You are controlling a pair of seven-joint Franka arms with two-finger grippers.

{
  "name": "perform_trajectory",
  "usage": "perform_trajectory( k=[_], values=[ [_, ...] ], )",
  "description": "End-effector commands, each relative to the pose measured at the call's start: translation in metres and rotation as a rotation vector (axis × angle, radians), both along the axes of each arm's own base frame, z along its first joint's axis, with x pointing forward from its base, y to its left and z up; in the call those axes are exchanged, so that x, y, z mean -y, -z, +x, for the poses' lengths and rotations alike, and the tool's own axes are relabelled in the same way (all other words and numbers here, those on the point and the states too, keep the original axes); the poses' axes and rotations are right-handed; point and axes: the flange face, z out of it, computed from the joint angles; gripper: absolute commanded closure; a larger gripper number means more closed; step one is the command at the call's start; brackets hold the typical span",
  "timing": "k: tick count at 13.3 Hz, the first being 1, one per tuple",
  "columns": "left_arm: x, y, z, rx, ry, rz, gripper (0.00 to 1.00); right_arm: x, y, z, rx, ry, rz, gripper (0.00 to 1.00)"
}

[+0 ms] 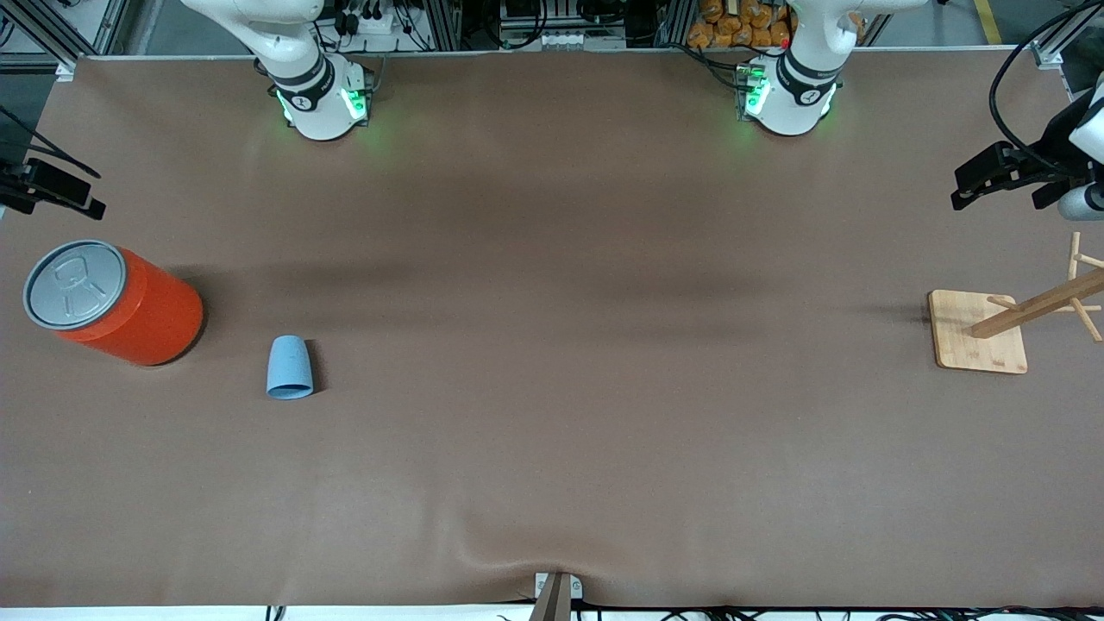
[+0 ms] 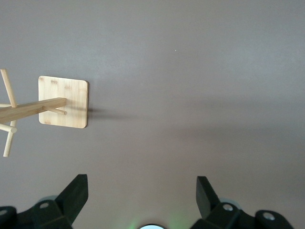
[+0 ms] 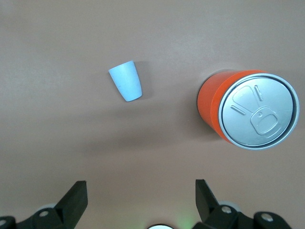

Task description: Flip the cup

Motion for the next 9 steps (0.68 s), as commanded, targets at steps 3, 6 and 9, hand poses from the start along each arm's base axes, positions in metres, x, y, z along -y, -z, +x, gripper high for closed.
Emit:
perform_trajectory(
  k=[3, 6, 9],
  values=[
    [0.000, -0.005, 0.002, -0.004, 0.018, -0.007, 0.00, -0.002, 0.000, 0.003, -0.016, 0.001, -0.022, 0.00],
    [-0.002, -0.006, 0.002, -0.004, 0.013, -0.007, 0.00, -0.015, 0.013, 0.006, -0.039, -0.026, -0.020, 0.00],
    [-0.001, -0.003, 0.002, -0.009, 0.010, -0.007, 0.00, -0.022, 0.049, 0.015, -0.059, -0.103, -0.009, 0.00]
  ],
)
